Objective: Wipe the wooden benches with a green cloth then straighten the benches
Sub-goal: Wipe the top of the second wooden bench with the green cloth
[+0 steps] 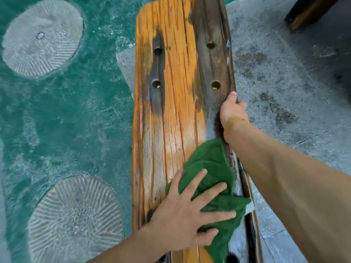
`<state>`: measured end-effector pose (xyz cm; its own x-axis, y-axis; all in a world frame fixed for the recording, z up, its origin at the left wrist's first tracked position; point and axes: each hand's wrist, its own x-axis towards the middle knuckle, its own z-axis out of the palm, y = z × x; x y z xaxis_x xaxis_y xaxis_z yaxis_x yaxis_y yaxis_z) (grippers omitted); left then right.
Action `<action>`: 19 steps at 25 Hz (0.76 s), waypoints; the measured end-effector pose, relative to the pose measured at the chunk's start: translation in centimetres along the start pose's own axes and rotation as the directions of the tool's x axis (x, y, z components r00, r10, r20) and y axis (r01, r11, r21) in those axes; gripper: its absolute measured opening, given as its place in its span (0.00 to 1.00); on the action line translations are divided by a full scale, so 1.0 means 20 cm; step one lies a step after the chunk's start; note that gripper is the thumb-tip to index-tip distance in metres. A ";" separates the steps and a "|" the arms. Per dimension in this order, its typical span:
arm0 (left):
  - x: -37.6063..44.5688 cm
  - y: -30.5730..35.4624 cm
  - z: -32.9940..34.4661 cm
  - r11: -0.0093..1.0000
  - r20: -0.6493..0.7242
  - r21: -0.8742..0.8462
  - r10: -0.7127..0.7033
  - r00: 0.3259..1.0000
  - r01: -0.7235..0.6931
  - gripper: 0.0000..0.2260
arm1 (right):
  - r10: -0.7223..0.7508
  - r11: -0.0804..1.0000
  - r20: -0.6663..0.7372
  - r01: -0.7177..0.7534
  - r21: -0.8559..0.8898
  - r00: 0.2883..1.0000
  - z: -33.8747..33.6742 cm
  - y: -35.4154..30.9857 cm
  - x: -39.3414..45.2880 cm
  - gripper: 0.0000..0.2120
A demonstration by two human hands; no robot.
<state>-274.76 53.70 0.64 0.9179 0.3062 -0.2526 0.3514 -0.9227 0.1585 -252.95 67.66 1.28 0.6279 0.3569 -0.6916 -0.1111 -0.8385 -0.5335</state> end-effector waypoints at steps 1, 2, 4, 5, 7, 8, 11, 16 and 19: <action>0.09 -0.09 -0.03 0.996 -0.033 -0.003 -0.088 0.996 0.088 0.22 | 0.037 0.997 0.023 -0.038 0.062 0.999 0.03 0.01 0.06 0.33; 0.19 -0.20 -0.08 0.978 -0.068 -0.019 -0.209 0.976 0.208 0.22 | 0.083 0.987 0.060 -0.090 0.131 0.995 0.05 0.02 0.08 0.34; 0.43 -0.48 -0.16 0.897 -0.098 -0.073 -0.441 0.892 0.436 0.22 | 0.133 0.972 0.077 -0.145 0.184 0.988 0.08 0.05 0.16 0.39; 0.54 -0.64 -0.20 0.842 -0.099 -0.104 -0.538 0.837 0.529 0.23 | 0.139 0.975 0.053 -0.146 0.169 0.989 0.08 0.04 0.14 0.42; 0.72 -0.93 -0.30 0.736 -0.088 -0.169 -0.674 0.733 0.656 0.23 | 0.102 0.995 -0.065 -0.101 0.029 0.993 0.08 -0.01 0.05 0.39; 0.80 -1.05 -0.35 0.693 -0.075 -0.187 -0.716 0.694 0.696 0.23 | 0.078 0.994 -0.163 -0.089 -0.058 0.983 0.07 -0.02 0.00 0.36; 0.93 -1.37 -0.42 0.576 -0.033 -0.241 -0.809 0.586 0.781 0.23 | 0.017 0.978 -0.264 -0.070 -0.195 0.964 0.08 -0.02 -0.04 0.33; 1.14 -1.71 -0.55 0.477 0.011 -0.359 -0.857 0.515 0.802 0.23 | 0.042 0.952 -0.337 -0.140 -0.271 0.941 0.11 -0.04 0.02 0.31; 1.32 -1.77 -0.61 0.518 0.003 -0.292 -0.840 0.542 0.804 0.24 | 0.032 0.943 -0.366 -0.150 -0.297 0.930 0.12 -0.03 0.04 0.30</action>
<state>-260.81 97.33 -0.03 0.2017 0.9407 -0.2728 0.9739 -0.1631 0.1576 -254.24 69.47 -0.12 0.8626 0.1539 -0.4819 0.0299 -0.9664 -0.2552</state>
